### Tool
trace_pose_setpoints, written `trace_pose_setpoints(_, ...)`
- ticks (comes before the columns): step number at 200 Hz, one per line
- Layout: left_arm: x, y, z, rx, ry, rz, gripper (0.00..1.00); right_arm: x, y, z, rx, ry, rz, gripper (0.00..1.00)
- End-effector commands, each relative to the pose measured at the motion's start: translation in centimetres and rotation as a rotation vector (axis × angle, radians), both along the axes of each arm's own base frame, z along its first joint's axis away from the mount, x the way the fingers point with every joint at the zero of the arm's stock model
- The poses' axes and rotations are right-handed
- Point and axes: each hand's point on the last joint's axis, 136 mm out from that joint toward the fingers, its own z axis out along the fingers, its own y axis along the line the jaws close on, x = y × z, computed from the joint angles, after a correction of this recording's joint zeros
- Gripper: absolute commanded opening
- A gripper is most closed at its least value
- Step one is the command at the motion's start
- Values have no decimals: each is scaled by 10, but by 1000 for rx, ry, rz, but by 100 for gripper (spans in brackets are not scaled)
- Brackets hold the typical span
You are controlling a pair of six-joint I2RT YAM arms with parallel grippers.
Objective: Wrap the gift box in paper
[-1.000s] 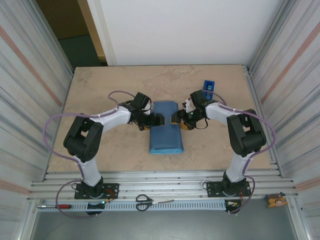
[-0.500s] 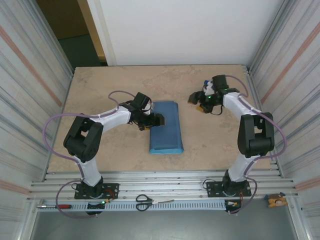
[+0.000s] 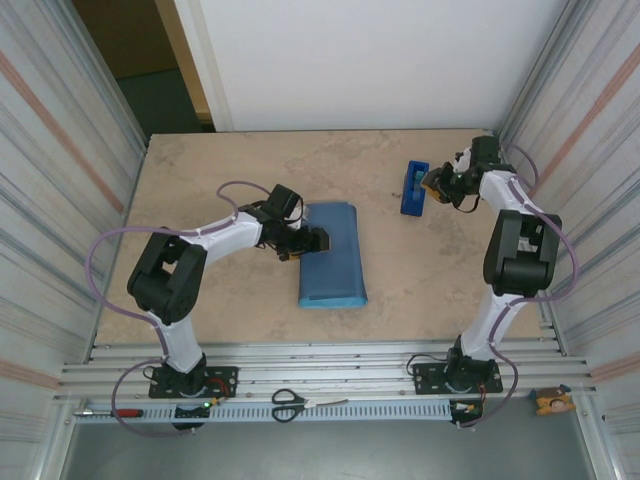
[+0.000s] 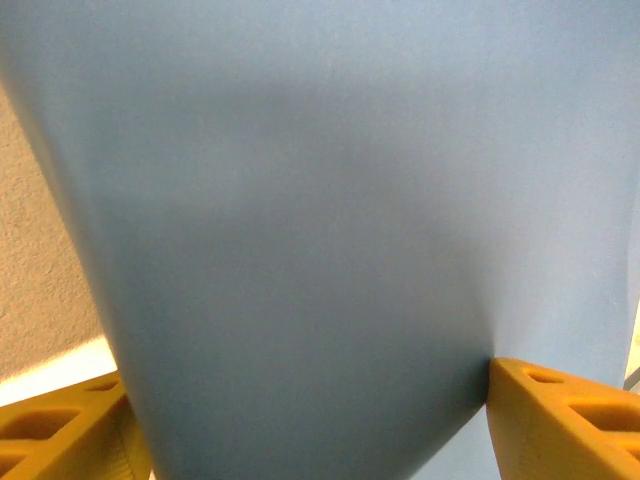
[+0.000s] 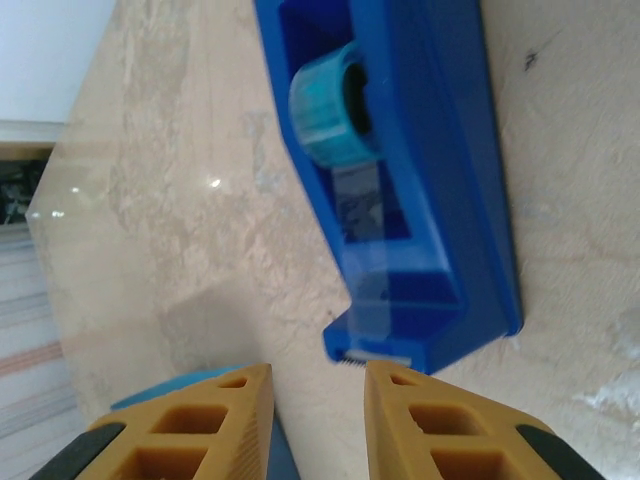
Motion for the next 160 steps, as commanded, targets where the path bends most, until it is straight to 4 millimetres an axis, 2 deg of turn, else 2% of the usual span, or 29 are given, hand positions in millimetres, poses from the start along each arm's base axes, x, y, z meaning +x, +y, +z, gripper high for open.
trace_pose_setpoints(1, -33, 14, -54, 147, 118, -53, 80, 6, -6, -7, -5, 24, -5, 30)
trace_pose_setpoints(90, -34, 13, -56, 149, 124, -58, 79, 24, 1, -29, 97, 59, 35, 27)
trace_pose_setpoints(160, -33, 12, -56, 147, 123, -61, 79, 23, 6, -39, 140, 81, 50, 25)
